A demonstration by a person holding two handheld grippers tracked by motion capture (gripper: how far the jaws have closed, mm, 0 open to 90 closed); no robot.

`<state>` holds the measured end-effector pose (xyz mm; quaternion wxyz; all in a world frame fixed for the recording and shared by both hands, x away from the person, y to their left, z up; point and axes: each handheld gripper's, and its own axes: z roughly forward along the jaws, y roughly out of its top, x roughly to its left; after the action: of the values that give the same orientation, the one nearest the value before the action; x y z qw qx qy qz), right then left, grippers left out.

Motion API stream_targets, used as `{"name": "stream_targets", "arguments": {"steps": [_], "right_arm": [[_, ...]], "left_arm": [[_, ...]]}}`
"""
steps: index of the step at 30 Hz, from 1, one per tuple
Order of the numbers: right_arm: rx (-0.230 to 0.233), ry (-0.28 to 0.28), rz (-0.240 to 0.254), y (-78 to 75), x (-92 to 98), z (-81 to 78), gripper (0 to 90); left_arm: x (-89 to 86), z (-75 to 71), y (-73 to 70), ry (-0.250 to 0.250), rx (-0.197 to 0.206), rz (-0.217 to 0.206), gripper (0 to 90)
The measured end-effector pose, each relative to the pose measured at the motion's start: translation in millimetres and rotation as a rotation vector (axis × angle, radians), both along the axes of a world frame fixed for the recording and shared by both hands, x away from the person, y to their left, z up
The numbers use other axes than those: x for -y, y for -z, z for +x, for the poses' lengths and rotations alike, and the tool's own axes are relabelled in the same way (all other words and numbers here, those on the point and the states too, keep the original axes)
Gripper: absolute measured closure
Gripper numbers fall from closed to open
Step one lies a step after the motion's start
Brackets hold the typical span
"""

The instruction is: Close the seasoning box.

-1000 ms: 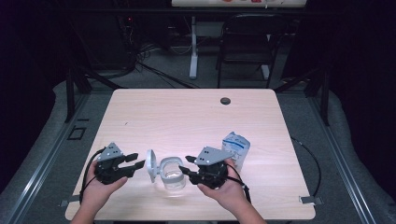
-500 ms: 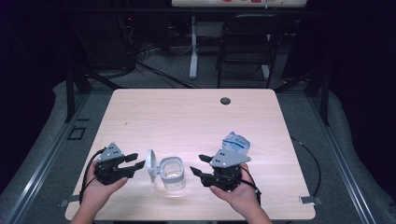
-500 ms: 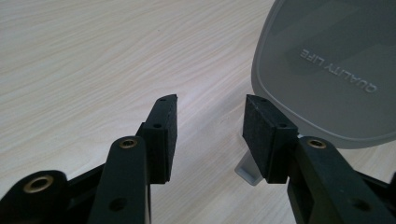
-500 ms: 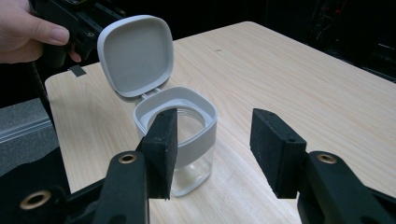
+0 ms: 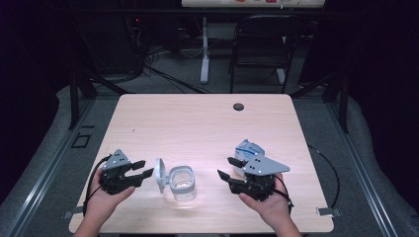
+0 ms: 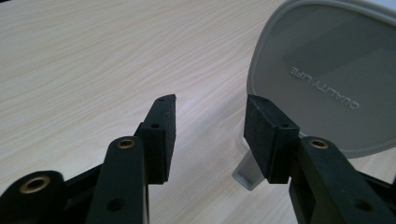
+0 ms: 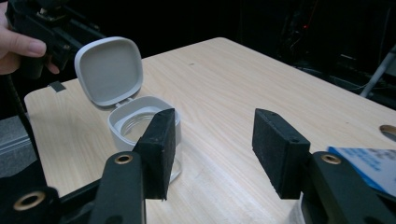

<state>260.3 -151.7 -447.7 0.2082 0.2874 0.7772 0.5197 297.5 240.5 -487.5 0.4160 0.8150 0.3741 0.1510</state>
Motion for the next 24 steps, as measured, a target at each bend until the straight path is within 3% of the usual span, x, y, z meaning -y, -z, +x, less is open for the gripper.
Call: {"name": "stream_targets", "arguments": {"steps": [7, 11, 20, 24], "right_arm": [[0.035, 0.042, 0.019, -4.9, 16.3, -1.9, 45.3], [0.049, 0.059, 0.021, -1.6, 22.8, -3.3, 44.3], [0.052, 0.097, 0.023, 4.2, 30.5, -4.1, 44.2], [0.050, 0.114, 0.019, 8.7, 33.1, -3.4, 44.1]], "left_arm": [[0.7, -6.2, 3.7, 0.002, -0.006, 0.030, 52.6], [-2.5, -13.4, 10.4, 0.008, -0.023, -0.003, 52.5], [-1.8, -27.4, 22.5, 0.024, -0.003, -0.009, 51.1], [4.2, -27.5, 28.5, 0.042, -0.015, -0.002, 51.4]]}}
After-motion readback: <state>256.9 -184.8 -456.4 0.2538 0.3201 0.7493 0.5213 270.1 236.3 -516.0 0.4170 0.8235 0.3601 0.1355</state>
